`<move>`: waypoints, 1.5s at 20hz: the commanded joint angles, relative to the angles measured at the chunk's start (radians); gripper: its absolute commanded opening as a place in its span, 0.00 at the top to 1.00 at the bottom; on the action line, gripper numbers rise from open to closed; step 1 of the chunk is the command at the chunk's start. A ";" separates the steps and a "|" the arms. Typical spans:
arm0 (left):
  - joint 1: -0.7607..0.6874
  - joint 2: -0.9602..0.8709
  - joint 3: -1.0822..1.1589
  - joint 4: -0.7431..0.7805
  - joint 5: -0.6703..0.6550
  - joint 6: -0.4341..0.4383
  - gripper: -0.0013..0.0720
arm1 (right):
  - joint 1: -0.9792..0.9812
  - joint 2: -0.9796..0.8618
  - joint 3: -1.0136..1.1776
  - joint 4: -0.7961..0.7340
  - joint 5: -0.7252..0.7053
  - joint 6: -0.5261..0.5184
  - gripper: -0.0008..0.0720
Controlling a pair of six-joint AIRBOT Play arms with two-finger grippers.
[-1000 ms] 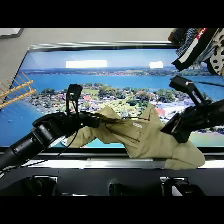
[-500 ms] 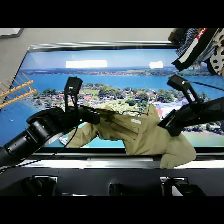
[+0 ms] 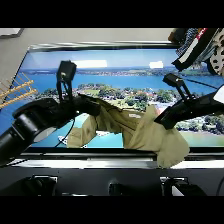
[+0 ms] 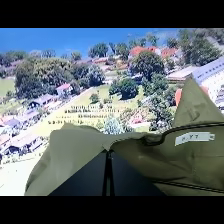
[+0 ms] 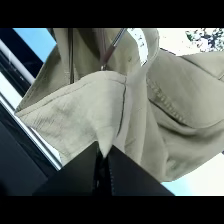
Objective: Fold the clothes and pants, and hang the long-sleeved shirts on hangers.
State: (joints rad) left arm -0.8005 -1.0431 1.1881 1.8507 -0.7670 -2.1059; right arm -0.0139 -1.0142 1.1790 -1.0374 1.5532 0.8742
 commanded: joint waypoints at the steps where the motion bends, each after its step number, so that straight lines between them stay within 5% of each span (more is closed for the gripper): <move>1: -0.014 0.001 0.095 -0.003 -0.001 0.073 0.96 | 0.001 -0.050 0.000 0.060 -0.103 0.000 0.96; 6: -0.099 -0.005 0.114 -0.098 -0.088 0.081 0.96 | 0.001 -0.072 0.011 0.197 -0.241 -0.060 0.96; 18: -0.155 -0.010 -0.009 -0.101 -0.097 0.080 0.95 | 0.001 0.064 0.230 0.206 -0.079 -0.071 0.96; 19: -0.155 -0.007 -0.008 -0.101 -0.097 0.080 0.88 | 0.001 0.082 0.230 0.206 -0.075 -0.071 0.96; 22: -0.146 0.017 -0.008 -0.101 -0.097 0.080 0.16 | 0.001 0.108 0.230 0.198 -0.041 -0.098 0.96; 24: -0.111 0.063 -0.008 -0.100 -0.098 0.080 0.12 | 0.001 0.107 0.230 0.196 -0.022 -0.137 0.96; 25: -0.081 0.095 -0.008 -0.101 -0.099 0.080 0.02 | 0.001 0.107 0.230 0.196 -0.020 -0.163 0.96; 28: 0.062 0.224 -0.008 -0.117 -0.133 0.084 0.00 | 0.001 0.107 0.230 0.196 -0.016 -0.277 0.96; 30: 0.182 0.281 -0.008 -0.235 -0.151 0.208 0.00 | 0.001 0.107 0.229 0.200 -0.014 -0.362 0.96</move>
State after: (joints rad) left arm -0.7483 -0.8467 1.1805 1.7176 -0.8902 -2.0014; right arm -0.0139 -0.9092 1.4086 -0.8402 1.5291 0.6350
